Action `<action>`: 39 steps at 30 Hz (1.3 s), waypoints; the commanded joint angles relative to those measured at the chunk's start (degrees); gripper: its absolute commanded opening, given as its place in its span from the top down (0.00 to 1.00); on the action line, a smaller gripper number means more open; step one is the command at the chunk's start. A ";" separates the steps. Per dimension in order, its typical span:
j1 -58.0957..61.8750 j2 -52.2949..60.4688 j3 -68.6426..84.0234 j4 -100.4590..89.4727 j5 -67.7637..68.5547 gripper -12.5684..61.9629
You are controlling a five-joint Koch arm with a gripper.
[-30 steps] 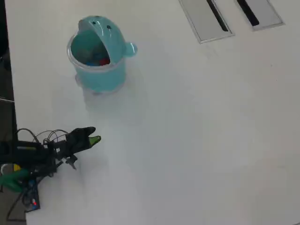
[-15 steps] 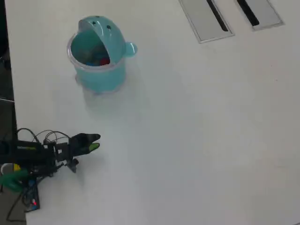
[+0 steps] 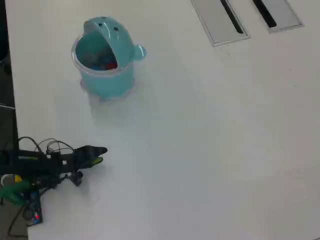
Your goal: Grasp RGB lego blocks and put them in the bin one by one.
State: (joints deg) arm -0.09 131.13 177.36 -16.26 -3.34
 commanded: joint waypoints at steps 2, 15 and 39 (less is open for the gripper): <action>0.00 3.34 4.22 1.67 -0.18 0.37; 0.00 3.34 4.22 2.64 -0.18 0.37; -0.97 3.34 4.22 3.43 -0.18 0.37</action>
State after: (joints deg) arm -0.97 131.13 177.36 -12.57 -3.34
